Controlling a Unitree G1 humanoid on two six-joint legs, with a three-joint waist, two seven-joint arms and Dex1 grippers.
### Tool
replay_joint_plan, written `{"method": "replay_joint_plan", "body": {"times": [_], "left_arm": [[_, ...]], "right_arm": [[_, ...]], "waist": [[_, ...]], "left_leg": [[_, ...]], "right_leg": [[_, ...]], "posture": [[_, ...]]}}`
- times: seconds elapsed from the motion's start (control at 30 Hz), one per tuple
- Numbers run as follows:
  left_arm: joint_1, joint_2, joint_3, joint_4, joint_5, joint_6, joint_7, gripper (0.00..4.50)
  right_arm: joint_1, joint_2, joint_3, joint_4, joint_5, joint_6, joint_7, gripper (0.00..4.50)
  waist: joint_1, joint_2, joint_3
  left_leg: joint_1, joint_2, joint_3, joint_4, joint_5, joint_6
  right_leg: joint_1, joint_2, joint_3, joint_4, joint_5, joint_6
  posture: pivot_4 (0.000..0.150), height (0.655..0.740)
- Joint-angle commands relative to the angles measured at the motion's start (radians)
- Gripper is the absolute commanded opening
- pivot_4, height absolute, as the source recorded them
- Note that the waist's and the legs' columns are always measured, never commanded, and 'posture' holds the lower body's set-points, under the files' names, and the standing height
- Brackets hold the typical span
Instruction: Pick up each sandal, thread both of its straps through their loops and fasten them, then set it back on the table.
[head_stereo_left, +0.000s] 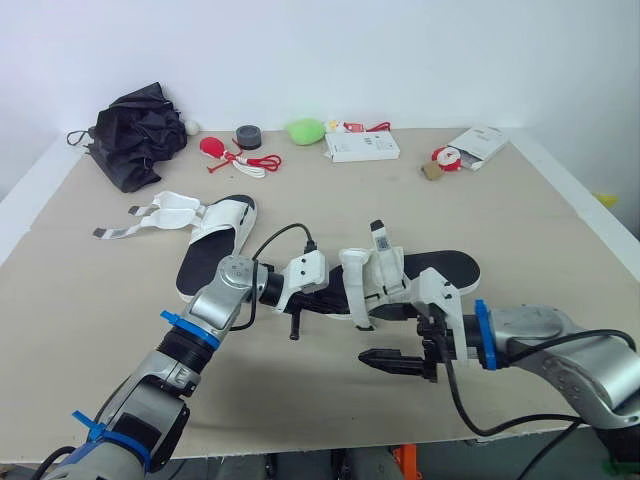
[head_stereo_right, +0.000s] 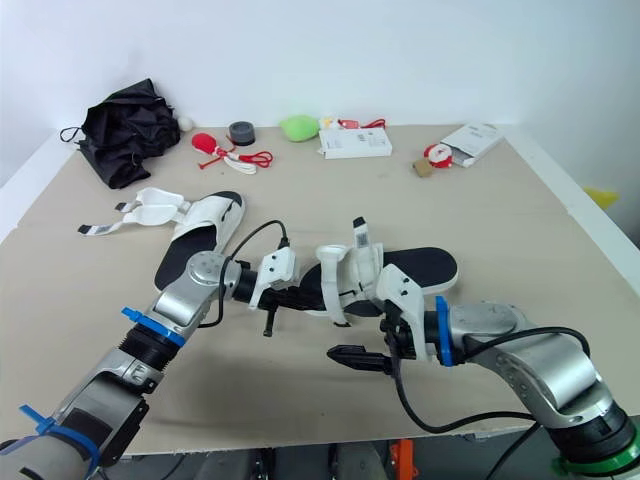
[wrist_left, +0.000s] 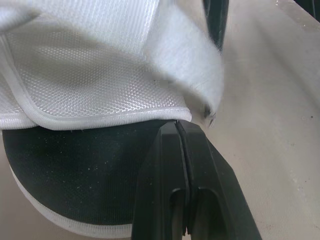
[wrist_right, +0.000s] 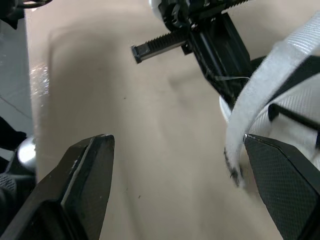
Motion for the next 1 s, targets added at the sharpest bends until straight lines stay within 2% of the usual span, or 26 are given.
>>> {"method": "replay_joint_plan", "body": {"times": [0.03,0.23,0.27,0.3,0.37,0.4,0.5,0.57,0.6,0.8,1.0], "left_arm": [[0.021,0.006,-0.043,0.014,0.043,-0.013,-0.003,0.0],[0.019,0.008,-0.037,0.0,0.044,-0.017,-0.002,0.0],[0.02,0.007,-0.034,-0.002,0.041,-0.019,-0.002,0.0],[0.02,0.006,-0.033,-0.004,0.04,-0.019,-0.002,0.0],[0.021,0.005,-0.03,-0.005,0.037,-0.022,-0.001,0.0],[0.022,0.004,-0.029,-0.005,0.037,-0.023,-0.001,0.0],[0.025,0.0,-0.013,-0.008,0.024,-0.021,0.007,0.0],[0.028,-0.003,-0.002,-0.014,0.009,-0.013,0.008,0.0],[0.03,-0.005,0.003,-0.018,0.001,-0.004,0.008,0.0],[0.022,-0.01,0.066,-0.017,-0.081,0.109,0.004,0.0],[0.027,0.015,0.07,-0.007,-0.079,0.112,0.003,0.0]], "right_arm": [[-0.023,0.028,0.001,0.02,-0.056,-0.016,-0.009,4.42],[-0.043,0.061,-0.01,0.046,-0.075,0.014,0.012,4.42],[-0.047,0.068,-0.008,0.046,-0.076,0.019,0.013,3.93],[-0.049,0.073,-0.008,0.046,-0.075,0.024,0.014,3.92],[-0.053,0.084,-0.003,0.047,-0.074,0.032,0.016,3.07],[-0.053,0.087,0.002,0.047,-0.079,0.033,0.021,2.07],[-0.048,0.088,0.02,0.044,-0.092,0.03,0.049,1.19],[-0.05,0.09,0.024,0.045,-0.093,0.034,0.061,0.26],[-0.051,0.09,0.025,0.046,-0.097,0.034,0.065,0.06],[-0.087,0.089,0.018,0.053,-0.064,0.115,0.076,0.06],[-0.18,0.099,-0.072,0.081,0.085,0.249,0.102,0.06]], "waist": [[0.0,0.0,0.0],[0.0,0.0,0.0],[0.0,0.0,0.0],[0.0,0.0,0.0],[0.0,0.0,0.0],[0.0,0.0,0.0],[0.0,0.0,0.0],[0.0,0.0,0.0],[0.0,0.0,0.0],[-0.001,0.0,0.0],[-0.004,0.0,0.001]], "left_leg": [[0.0,0.0,0.0,0.0,0.0,0.0],[0.0,-0.001,0.0,0.0,0.0,0.0],[0.0,-0.001,0.0,0.0,0.0,0.0],[0.0,-0.001,0.0,0.0,0.0,0.0],[0.0,-0.001,0.0,0.0,0.0,0.0],[0.0,-0.001,0.0,0.0,0.0,0.0],[0.0,-0.001,0.0,0.0,0.0,0.0],[0.0,-0.001,0.0,0.0,0.0,0.0],[0.0,-0.001,0.0,0.0,0.0,0.0],[-0.001,-0.001,0.0,0.0,0.0,0.0],[-0.002,0.0,0.0,0.0,0.0,0.0]], "right_leg": [[0.0,0.001,0.0,0.0,0.0,0.0],[0.0,0.001,0.001,0.0,0.0,0.0],[0.0,0.001,0.001,0.0,0.0,0.0],[0.0,0.001,0.001,0.0,0.0,0.0],[0.0,0.001,0.001,0.0,0.0,0.0],[0.0,0.001,0.001,0.0,0.0,0.0],[0.0,0.001,0.001,0.0,0.0,0.0],[0.0,0.001,0.0,0.0,0.0,0.0],[0.0,0.001,0.001,0.0,0.0,0.0],[-0.001,0.002,0.0,0.0,0.0,0.001],[-0.002,0.003,0.001,0.0,0.0,0.0]], "posture": [[0.15,0.74],[0.15,0.74],[0.15,0.74],[0.15,0.74],[0.15,0.74],[0.15,0.74],[0.15,0.74],[0.15,0.74],[0.15,0.74],[0.15,0.74],[0.15,0.74]]}}
